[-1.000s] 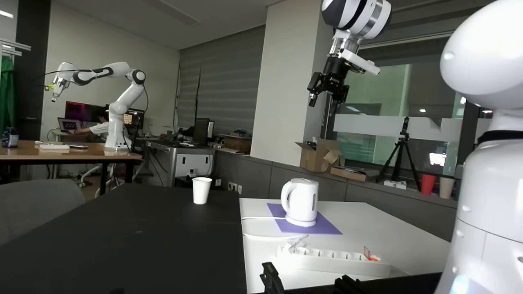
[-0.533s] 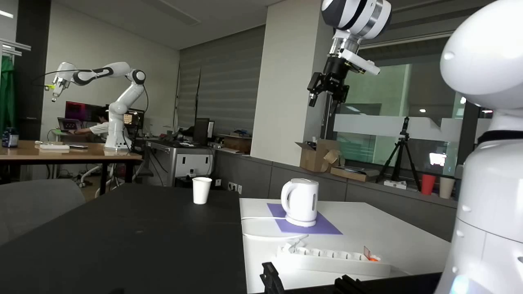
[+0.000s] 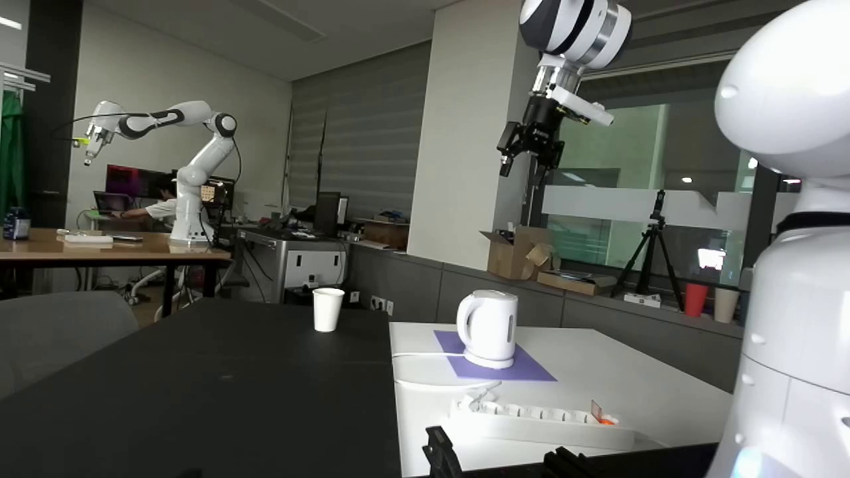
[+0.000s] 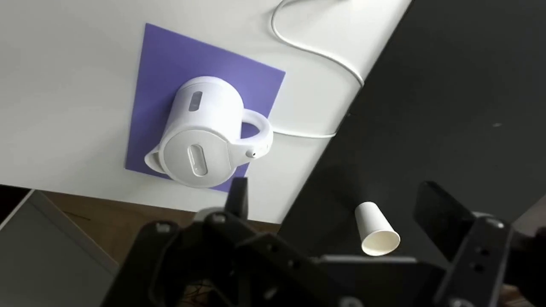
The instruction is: Turn on the kettle
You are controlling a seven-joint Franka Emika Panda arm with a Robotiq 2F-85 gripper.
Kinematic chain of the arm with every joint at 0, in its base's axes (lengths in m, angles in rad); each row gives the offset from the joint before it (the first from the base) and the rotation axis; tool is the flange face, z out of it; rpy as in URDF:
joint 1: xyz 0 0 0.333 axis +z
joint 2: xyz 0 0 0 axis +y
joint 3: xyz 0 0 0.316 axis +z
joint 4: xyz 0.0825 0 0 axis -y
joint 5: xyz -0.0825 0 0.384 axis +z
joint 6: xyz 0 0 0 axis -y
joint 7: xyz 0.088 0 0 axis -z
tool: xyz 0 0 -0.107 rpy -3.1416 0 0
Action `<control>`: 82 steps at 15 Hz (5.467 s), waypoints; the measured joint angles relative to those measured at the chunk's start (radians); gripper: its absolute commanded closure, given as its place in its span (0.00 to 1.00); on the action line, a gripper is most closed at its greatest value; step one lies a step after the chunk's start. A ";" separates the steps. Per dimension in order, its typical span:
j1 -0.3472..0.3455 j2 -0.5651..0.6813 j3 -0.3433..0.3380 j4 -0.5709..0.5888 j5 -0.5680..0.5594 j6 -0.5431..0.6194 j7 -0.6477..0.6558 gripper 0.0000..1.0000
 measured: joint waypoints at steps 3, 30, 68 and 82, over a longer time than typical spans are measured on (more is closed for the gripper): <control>0.000 0.097 0.010 0.010 0.000 0.126 -0.018 0.00; -0.079 0.669 0.113 0.283 -0.143 0.309 0.006 0.99; -0.100 0.859 0.139 0.287 -0.217 0.695 0.005 1.00; -0.033 0.863 0.039 0.311 -0.320 0.724 0.048 1.00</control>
